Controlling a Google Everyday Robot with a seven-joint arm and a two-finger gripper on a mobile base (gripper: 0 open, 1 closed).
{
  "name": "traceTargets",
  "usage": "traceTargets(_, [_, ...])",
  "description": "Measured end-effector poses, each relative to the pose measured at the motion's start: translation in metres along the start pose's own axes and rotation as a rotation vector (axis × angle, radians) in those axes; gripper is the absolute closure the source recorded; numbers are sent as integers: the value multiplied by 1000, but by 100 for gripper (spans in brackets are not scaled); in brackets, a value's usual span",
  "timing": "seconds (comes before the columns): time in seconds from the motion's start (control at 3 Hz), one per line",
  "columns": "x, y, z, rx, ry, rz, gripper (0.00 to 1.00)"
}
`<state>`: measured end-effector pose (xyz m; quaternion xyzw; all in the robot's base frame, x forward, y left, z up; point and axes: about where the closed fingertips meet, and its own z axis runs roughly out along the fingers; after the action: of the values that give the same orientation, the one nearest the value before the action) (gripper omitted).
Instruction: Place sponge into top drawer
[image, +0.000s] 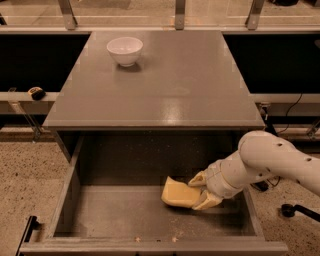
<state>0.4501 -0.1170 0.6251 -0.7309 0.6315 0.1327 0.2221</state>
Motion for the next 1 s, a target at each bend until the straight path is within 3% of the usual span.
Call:
traceTargets(0.33, [0, 0, 0, 0, 0, 0, 11])
traceTargets(0.67, [-11, 3, -12, 3, 14, -39, 0])
traceTargets(1.0, [-30, 11, -44, 17, -15, -106, 0])
